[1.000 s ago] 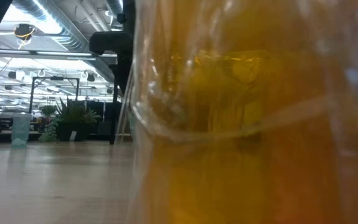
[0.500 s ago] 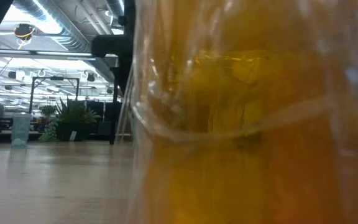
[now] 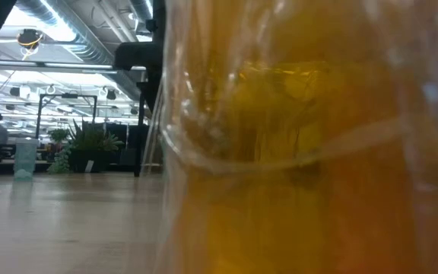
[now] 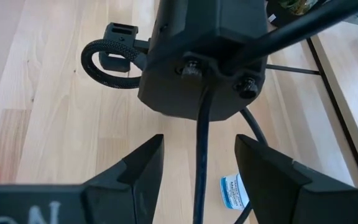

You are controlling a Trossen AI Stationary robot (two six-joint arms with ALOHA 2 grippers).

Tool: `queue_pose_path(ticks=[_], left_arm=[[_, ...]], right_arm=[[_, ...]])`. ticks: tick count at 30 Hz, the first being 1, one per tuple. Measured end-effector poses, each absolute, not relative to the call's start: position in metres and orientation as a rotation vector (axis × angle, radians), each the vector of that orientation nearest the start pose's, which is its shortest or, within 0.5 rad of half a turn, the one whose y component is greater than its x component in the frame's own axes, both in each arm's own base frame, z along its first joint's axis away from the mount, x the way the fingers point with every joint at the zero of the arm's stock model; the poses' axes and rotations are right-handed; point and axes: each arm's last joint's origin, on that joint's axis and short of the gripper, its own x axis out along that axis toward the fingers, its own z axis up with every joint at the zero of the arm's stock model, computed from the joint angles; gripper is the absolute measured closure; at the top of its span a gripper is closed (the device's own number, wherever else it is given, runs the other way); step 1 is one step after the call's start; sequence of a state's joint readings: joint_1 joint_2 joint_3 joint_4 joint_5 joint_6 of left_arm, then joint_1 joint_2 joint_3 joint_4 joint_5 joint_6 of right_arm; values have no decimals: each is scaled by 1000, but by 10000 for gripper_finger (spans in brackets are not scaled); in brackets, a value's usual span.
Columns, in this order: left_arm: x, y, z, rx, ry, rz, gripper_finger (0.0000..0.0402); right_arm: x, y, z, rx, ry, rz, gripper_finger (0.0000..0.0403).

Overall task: Pick and place medicine bottles onto shelf by color
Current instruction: Put the top right blue pill bottle on the shelf

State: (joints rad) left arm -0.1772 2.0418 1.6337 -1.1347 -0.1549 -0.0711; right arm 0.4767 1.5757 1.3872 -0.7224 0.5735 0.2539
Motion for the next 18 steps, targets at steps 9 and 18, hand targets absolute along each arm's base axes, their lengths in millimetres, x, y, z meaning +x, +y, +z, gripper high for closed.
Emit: queue_pose_path(ticks=[9, 18], left_arm=[[386, -65, 200, 190, 1521, 33, 269], [386, -65, 200, 187, 1516, 34, 221]], right_arm=[[300, 137, 308, -213, 765, -189, 203], [300, 137, 308, -214, 766, -189, 203]])
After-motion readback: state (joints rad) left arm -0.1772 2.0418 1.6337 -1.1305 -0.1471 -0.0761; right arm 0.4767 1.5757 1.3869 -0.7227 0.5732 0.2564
